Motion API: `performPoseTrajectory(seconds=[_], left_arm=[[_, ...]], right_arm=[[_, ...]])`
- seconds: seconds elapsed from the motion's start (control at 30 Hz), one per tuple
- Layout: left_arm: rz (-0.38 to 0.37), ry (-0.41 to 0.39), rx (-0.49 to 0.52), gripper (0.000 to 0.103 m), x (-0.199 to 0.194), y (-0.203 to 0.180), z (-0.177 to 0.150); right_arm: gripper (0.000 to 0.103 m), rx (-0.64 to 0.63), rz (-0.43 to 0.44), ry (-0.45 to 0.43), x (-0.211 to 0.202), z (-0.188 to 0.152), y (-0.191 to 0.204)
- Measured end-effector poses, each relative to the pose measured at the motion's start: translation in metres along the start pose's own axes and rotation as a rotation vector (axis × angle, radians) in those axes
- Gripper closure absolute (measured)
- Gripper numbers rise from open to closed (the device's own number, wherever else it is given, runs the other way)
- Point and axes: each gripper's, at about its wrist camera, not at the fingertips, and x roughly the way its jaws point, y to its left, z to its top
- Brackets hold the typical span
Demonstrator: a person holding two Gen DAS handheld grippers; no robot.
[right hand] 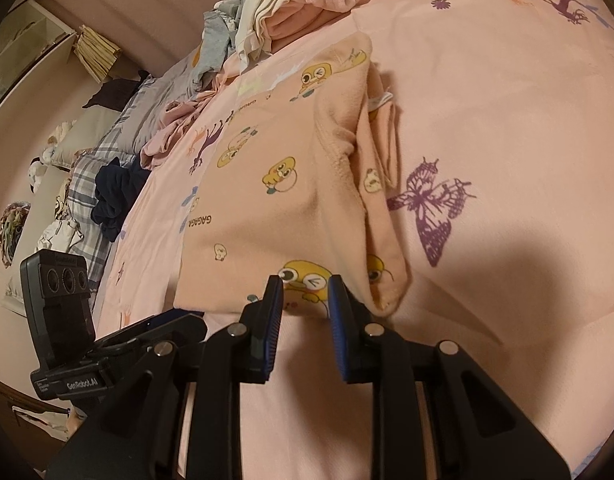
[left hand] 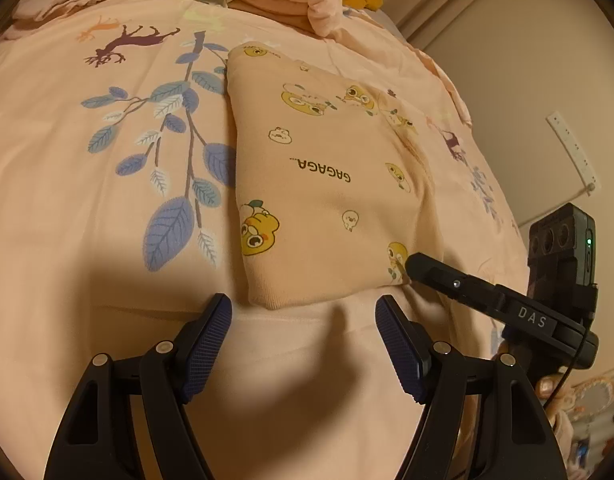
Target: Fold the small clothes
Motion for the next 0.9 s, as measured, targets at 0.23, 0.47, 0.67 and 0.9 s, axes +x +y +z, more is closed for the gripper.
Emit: performPoseTrajectory(seconds=[0.23, 0.47, 0.67, 0.9], left_arm=[[-0.002, 0.001, -0.011, 0.029, -0.003, 0.002, -0.003], [0.002, 0.003, -0.028, 0.029, -0.008, 0.002, -0.006], [0.002, 0.001, -0.042, 0.029, -0.013, 0.003, -0.007], [0.005, -0.027, -0.073, 0.029, -0.025, 0.01, -0.01]], right_arm=[[0.08, 0.007, 0.003, 0.014, -0.002, -0.008, -0.003], [0.077, 0.022, -0.012, 0.027, -0.007, -0.015, -0.008], [0.074, 0.034, -0.025, 0.012, -0.018, -0.018, -0.014], [0.07, 0.056, -0.044, -0.023, -0.031, -0.014, -0.024]])
